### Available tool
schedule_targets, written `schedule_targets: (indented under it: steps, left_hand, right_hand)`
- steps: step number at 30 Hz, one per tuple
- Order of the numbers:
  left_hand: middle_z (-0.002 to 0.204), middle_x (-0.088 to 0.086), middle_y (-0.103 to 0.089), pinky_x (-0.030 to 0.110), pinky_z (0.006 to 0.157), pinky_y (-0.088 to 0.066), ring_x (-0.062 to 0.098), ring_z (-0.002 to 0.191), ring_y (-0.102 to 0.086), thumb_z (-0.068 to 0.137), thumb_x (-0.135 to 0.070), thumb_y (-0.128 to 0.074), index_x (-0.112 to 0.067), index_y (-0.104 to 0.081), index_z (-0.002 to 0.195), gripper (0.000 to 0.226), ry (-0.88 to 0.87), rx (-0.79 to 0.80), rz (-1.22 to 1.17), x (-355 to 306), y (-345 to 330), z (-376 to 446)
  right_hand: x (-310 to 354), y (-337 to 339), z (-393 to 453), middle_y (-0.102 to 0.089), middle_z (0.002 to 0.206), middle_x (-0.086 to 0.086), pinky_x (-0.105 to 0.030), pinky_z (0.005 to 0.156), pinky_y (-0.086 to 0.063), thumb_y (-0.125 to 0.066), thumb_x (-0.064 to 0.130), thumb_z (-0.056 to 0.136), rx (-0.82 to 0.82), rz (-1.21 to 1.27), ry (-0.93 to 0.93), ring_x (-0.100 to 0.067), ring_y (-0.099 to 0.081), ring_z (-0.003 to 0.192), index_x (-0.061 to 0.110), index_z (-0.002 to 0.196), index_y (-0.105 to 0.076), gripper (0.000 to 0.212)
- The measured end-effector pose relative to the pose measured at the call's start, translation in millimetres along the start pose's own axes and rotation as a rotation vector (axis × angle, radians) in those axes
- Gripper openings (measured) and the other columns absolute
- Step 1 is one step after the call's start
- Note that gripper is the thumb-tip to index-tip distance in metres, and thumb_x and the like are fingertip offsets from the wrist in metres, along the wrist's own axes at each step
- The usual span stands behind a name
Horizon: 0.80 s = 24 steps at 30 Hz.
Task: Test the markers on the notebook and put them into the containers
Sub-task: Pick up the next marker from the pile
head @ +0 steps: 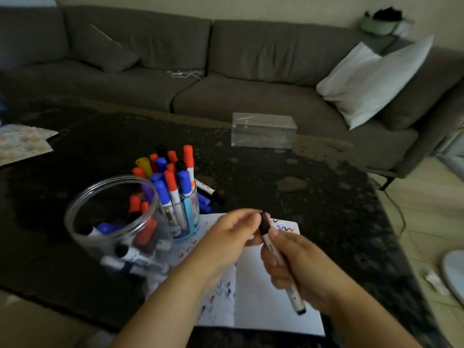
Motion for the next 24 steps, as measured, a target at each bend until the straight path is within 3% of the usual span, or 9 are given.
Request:
schedule_targets:
  steps: [5,8,12,15,16,19,21,24]
  left_hand:
    - [0.106,0.018,-0.065,0.029,0.083,-0.054,0.021,0.100,-0.064,0.082,-0.027,-0.051,-0.011,-0.075,0.087,0.029,0.092,0.260,-0.507,-6,-30,-61]
    - [0.101,0.018,-0.069,0.029,0.079,-0.055,0.022,0.100,-0.066,0.082,-0.025,-0.050,-0.002,-0.068,0.091,0.030,0.095,0.326,-0.648,-10,-34,-91]
    - [0.090,0.015,-0.072,0.026,0.072,-0.055,0.018,0.092,-0.069,0.077,-0.024,-0.053,0.001,-0.053,0.087,0.027,0.005,0.245,-0.605,-19,-29,-111]
    - [0.079,0.013,-0.073,0.018,0.055,-0.049,0.014,0.068,-0.069,0.080,-0.022,-0.052,-0.003,-0.057,0.079,0.019,-0.017,0.044,-0.565,-23,-15,-110]
    - [0.077,0.012,-0.073,0.018,0.057,-0.050,0.014,0.068,-0.070,0.083,-0.020,-0.051,-0.004,-0.058,0.079,0.018,-0.024,-0.018,-0.572,-25,-8,-109]
    - [0.085,0.007,-0.074,0.029,0.090,-0.046,0.014,0.090,-0.069,0.088,-0.023,-0.053,-0.009,-0.062,0.080,0.018,-0.055,-0.123,-0.455,-29,8,-104]
    - [0.088,-0.003,-0.074,0.031,0.094,-0.042,0.012,0.098,-0.066,0.087,-0.029,-0.057,-0.017,-0.066,0.079,0.016,-0.069,-0.181,-0.337,-26,18,-103]
    - [0.084,-0.009,-0.070,0.038,0.093,-0.048,0.014,0.092,-0.062,0.078,-0.038,-0.067,-0.023,-0.070,0.078,0.015,-0.060,-0.309,-0.200,-13,35,-105]
  right_hand:
    - [-16,-44,-54,-0.034,0.054,0.001,-0.012,0.029,-0.022,-0.045,0.033,0.093,0.219,0.504,-0.063,-0.003,-0.026,0.037,0.006,0.080,-0.062,0.035]
    - [-16,-63,-78,-0.036,0.055,0.000,-0.012,0.029,-0.026,-0.049,0.034,0.091,0.323,0.584,-0.024,-0.002,-0.029,0.037,0.006,0.079,-0.067,0.036]
    - [-14,-70,-97,-0.034,0.053,0.003,-0.011,0.032,-0.020,-0.043,0.036,0.090,0.208,0.362,0.092,-0.002,-0.023,0.039,0.010,0.076,-0.058,0.033]
    - [-18,-68,-101,-0.036,0.051,0.006,-0.015,0.038,-0.022,-0.040,0.030,0.098,0.044,0.008,0.197,-0.004,-0.025,0.041,0.011,0.080,-0.053,0.030]
    - [-21,-64,-101,-0.037,0.049,0.008,-0.017,0.040,-0.024,-0.040,0.028,0.100,-0.043,-0.157,0.231,-0.004,-0.028,0.041,0.011,0.080,-0.054,0.029]
    - [-24,-53,-103,-0.045,0.047,0.008,-0.023,0.049,-0.034,-0.044,0.030,0.099,-0.246,-0.533,0.320,-0.003,-0.038,0.042,0.016,0.083,-0.062,0.027]
    - [-26,-46,-104,-0.049,0.051,0.008,-0.023,0.051,-0.038,-0.045,0.031,0.098,-0.293,-0.529,0.310,-0.004,-0.042,0.045,0.019,0.089,-0.066,0.027]
    - [-26,-36,-103,-0.054,0.066,0.001,-0.019,0.055,-0.043,-0.040,0.023,0.101,-0.281,-0.375,0.222,-0.007,-0.049,0.056,0.011,0.097,-0.065,0.028]
Point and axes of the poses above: each hand's wrist, its own z-axis towards the middle knuckle, its own y-axis out of the back of the hand, x = y × z, the point moved 8 cm from there along z, towards the middle knuckle
